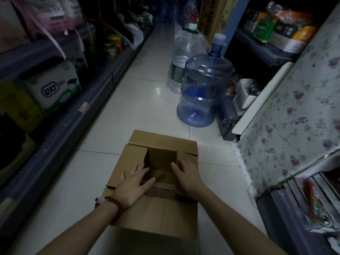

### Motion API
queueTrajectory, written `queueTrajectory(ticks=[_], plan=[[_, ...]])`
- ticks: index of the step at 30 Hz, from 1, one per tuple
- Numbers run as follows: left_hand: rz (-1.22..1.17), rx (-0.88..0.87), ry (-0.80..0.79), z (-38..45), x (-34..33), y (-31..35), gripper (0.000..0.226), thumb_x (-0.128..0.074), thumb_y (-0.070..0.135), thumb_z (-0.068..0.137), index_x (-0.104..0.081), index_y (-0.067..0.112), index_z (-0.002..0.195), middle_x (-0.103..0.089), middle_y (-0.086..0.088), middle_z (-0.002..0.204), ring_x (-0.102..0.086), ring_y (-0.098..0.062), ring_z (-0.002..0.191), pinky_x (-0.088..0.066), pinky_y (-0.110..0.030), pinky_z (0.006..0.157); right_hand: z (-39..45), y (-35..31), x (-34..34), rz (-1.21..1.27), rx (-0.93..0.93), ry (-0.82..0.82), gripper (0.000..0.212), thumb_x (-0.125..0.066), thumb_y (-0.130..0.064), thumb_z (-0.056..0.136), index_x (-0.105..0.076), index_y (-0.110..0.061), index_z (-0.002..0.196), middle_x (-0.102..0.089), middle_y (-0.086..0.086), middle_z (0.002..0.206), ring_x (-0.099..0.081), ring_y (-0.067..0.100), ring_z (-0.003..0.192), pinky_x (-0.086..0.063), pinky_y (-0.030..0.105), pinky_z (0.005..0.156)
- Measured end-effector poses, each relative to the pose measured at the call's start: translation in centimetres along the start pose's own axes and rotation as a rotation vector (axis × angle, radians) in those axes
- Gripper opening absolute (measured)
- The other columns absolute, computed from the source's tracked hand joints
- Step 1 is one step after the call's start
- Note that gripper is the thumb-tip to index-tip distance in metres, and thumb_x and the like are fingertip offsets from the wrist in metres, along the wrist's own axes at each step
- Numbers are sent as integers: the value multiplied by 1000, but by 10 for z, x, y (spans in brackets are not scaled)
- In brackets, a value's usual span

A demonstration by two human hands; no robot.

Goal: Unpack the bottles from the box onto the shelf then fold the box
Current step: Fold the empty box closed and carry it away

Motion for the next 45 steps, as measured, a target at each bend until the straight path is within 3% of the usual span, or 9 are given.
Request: queueTrajectory(ticks=[4,9,14,17,22,27,32,37,45], plan=[[17,-5,-8,1,-2,-2,73,-20,69,87,-21,30,149,-3,8,160,5,-11,148,13,-45,116,5,12,0,-351,33,48,34,-34,-37,100,-60,-24,117,-50,1,134,-42,26,125,-34,45,105],[30,-8,23,6,-4,-3,62,-22,60,93,-22,31,148,-3,8,160,5,-8,147,16,-44,115,15,13,21,-261,87,255,25,-51,-30,94,-58,-25,118,-46,3,135,-41,24,123,-34,39,100],[24,-21,49,6,-7,-8,105,5,89,61,-22,35,147,-2,12,160,6,-1,143,20,-38,111,48,29,37,-185,-8,235,106,-75,-48,73,-6,-29,151,4,9,161,-4,33,147,-18,51,116],[28,-27,64,5,-7,-9,116,12,94,50,-22,37,147,-2,14,159,9,5,137,19,-37,111,67,42,33,-170,-82,117,126,-81,-49,66,13,-35,150,21,9,159,11,35,148,-14,56,118],[48,-17,57,3,-6,-5,119,14,95,47,-21,39,146,-1,16,158,9,4,139,18,-39,115,77,59,18,32,-130,21,133,-85,-38,60,16,-39,147,-7,12,157,-19,38,143,-35,57,109],[26,-17,50,1,-9,-3,116,11,94,50,-21,39,146,-2,15,159,9,5,139,18,-39,114,65,45,27,161,44,200,134,-83,-20,60,17,-41,147,-17,-1,149,-32,23,133,-45,41,100],[21,-31,48,3,-12,-3,111,8,93,53,-22,40,146,-2,15,159,10,5,138,20,-40,113,52,34,36,86,102,360,138,-83,-19,62,29,-57,135,-26,4,138,-42,23,120,-49,43,95],[23,-35,49,2,-14,-4,109,7,93,54,-22,41,145,-3,14,159,9,5,137,22,-41,112,46,26,41,-63,110,364,134,-84,-32,62,22,-56,138,-37,7,127,-44,22,112,-47,40,93],[-10,-89,69,-4,-8,-3,113,6,94,53,-23,37,145,-8,12,159,6,6,135,19,-36,112,26,18,44,-259,146,493,81,-69,-56,75,-33,-25,141,-11,4,160,-14,27,146,-26,46,114]])
Point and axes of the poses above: each hand's wrist, its own z-axis towards the middle knuckle, its own x-axis out of the back of the hand, y = z × x, the point moved 6 cm from there along z, towards the middle knuckle
